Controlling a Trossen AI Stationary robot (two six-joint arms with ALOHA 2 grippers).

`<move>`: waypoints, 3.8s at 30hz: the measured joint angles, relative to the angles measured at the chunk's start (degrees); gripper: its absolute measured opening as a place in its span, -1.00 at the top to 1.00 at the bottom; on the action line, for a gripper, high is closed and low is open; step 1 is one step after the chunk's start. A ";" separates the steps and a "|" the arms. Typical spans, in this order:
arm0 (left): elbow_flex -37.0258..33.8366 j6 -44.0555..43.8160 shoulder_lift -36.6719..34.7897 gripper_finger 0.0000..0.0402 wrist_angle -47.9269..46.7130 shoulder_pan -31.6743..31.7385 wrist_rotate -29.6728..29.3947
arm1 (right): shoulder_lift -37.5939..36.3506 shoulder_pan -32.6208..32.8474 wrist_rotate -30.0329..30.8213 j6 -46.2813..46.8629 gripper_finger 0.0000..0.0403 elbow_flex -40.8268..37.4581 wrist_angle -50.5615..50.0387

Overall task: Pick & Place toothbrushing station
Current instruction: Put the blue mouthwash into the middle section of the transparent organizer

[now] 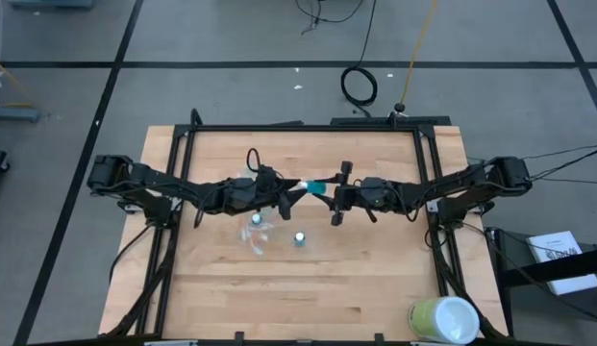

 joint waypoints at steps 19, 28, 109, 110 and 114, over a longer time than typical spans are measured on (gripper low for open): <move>-0.01 0.30 0.00 0.26 -0.03 0.36 1.55 | 0.00 0.00 -0.03 -0.06 0.18 0.02 -0.92; -0.07 0.23 0.00 0.86 -0.18 1.09 4.85 | 0.00 -0.02 0.17 -0.04 0.18 0.02 -1.47; -0.05 -15.95 -12.93 1.00 -65.60 -14.77 -10.22 | -10.12 5.99 -0.21 22.09 -0.38 0.00 -15.58; -0.05 -16.53 -12.46 1.00 -65.56 -15.10 -10.75 | -10.12 5.99 -0.21 22.08 -0.38 0.00 -15.59; -0.05 -18.71 -11.03 1.00 -65.55 -16.20 -12.44 | -10.12 5.99 -0.23 22.08 -0.38 0.00 -15.72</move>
